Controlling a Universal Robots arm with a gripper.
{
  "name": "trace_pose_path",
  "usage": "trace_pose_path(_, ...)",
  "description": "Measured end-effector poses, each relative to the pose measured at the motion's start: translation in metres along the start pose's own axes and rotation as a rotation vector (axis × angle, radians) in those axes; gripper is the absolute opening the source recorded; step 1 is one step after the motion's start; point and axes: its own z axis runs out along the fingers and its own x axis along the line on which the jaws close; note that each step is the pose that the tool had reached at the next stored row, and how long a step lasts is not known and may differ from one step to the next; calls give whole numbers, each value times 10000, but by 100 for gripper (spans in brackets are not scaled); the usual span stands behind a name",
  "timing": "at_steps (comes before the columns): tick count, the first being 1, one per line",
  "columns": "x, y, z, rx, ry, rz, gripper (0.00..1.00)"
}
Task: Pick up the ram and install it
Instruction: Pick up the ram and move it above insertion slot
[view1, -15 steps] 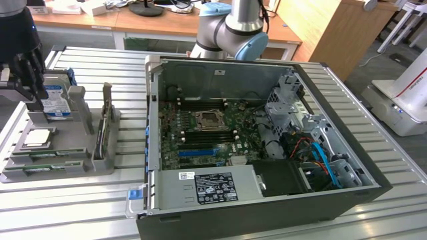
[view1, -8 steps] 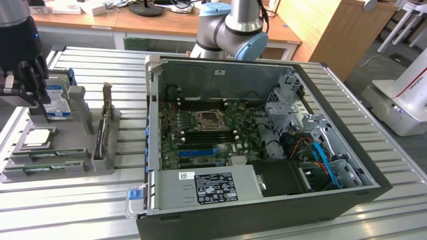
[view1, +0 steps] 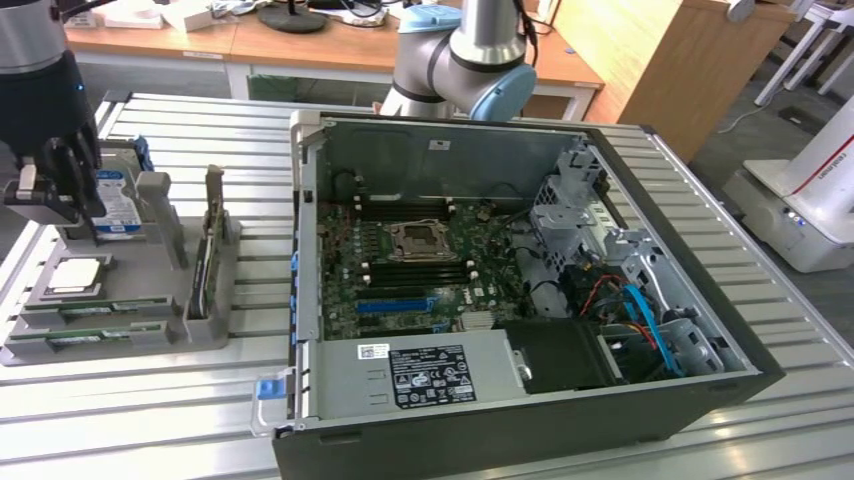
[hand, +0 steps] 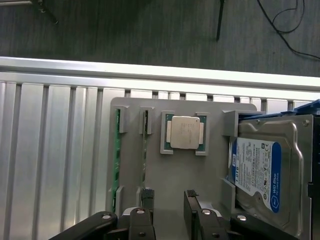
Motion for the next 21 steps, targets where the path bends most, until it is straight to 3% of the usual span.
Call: trace_pose_path(21, 1, -16, 367, 1, -1, 0, 37)
